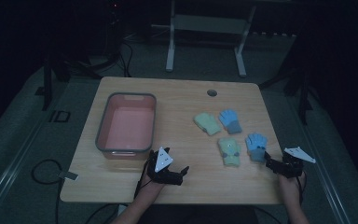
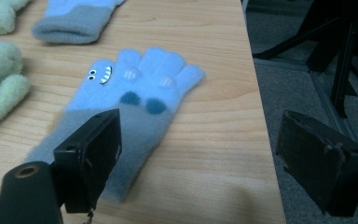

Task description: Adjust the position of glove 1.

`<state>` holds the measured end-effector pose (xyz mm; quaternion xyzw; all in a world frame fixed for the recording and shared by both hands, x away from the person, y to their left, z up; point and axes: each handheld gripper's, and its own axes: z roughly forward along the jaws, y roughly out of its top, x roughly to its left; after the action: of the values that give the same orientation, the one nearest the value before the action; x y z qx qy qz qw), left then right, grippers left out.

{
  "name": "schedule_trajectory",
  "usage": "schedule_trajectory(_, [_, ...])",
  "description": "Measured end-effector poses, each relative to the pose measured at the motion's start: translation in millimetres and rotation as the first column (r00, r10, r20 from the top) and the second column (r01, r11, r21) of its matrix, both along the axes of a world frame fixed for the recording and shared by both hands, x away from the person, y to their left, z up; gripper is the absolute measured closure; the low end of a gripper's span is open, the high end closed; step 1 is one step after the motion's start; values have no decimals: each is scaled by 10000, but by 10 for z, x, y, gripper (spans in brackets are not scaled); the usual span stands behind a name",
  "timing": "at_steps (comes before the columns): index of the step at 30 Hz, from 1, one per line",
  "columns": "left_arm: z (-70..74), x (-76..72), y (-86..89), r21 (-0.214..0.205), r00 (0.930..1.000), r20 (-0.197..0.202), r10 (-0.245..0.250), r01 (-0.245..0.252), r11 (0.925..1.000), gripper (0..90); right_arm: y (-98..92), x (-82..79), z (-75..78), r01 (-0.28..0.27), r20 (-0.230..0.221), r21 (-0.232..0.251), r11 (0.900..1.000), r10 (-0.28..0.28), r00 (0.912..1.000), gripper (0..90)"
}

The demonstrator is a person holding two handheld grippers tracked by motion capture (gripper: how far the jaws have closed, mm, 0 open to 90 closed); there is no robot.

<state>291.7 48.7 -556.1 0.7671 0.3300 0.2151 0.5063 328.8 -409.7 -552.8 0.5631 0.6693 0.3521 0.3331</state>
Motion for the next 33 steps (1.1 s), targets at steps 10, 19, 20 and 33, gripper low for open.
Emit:
schedule_trajectory(10, [0, -6, 20, -189, 10000, 41, -80, 81, 9998, 0, 9, 13, -1, -73, -137, -82, 9999, 72, 9999, 132])
schedule_trajectory(19, [-2, -2, 41, -399, 10000, 14, -65, 66, 9992, 0, 29, 15, -8, -80, -389, -211, 9997, 71, 9992, 130])
schedule_trajectory(20, [-4, -1, 49, -520, 10000, -9, 5, -5, 9986, 0, 35, 14, -8, -72, -445, -250, 9997, 61, 9990, 129])
schedule_trajectory(33, [-5, -18, 63, -643, 9999, 146, 5, 5, 9979, 0, 83, 47, 171, -292, -1129, 78, 9995, 299, 9932, 142])
